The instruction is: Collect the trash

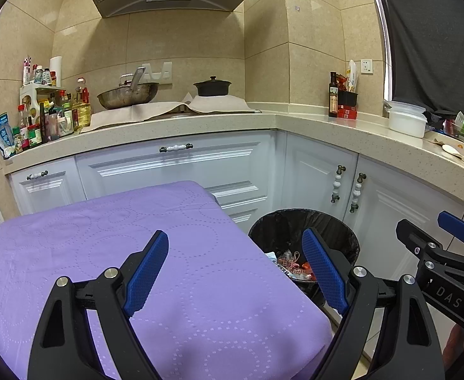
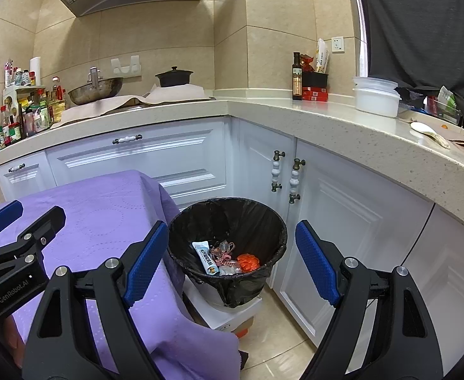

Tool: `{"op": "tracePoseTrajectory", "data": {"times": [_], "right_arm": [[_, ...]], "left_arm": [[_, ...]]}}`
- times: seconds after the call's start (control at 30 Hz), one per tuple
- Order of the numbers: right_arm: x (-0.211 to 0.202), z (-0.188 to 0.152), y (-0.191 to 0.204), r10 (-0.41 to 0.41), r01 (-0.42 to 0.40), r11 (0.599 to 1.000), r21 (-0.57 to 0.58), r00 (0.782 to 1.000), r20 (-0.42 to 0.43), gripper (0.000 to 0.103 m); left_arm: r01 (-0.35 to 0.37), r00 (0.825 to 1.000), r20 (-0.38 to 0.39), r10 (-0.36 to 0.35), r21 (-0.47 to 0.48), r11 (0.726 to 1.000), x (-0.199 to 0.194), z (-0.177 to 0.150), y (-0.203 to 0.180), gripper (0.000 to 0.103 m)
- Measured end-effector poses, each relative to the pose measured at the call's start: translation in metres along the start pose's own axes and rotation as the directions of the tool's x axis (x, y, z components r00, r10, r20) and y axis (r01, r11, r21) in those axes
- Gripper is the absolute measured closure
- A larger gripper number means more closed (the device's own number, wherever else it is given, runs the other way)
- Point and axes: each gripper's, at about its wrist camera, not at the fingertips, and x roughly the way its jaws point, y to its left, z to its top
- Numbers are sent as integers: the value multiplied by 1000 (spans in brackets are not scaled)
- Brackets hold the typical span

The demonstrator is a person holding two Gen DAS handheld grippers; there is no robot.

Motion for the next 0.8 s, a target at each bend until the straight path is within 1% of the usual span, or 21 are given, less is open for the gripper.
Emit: {"op": "tracePoseTrajectory", "data": {"times": [0.2, 0.4, 0.53, 0.8], "right_arm": [[0, 0, 0, -3, 3, 1000, -3, 1000, 2, 23], [0, 2, -11, -15, 15, 1000, -4, 1000, 6, 23], [1, 2, -15, -21, 21, 1000, -6, 1000, 5, 23], [0, 2, -14, -21, 21, 1000, -7, 1000, 6, 23]], "left_arm": [[-3, 1000, 3, 3, 2, 1000, 0, 0, 0, 19], [-6, 1000, -5, 6, -9, 1000, 2, 0, 7, 19], [-4, 1000, 3, 4, -9, 1000, 1, -1, 8, 19], [-1, 1000, 3, 1, 1, 1000, 2, -2, 8, 18]]}}
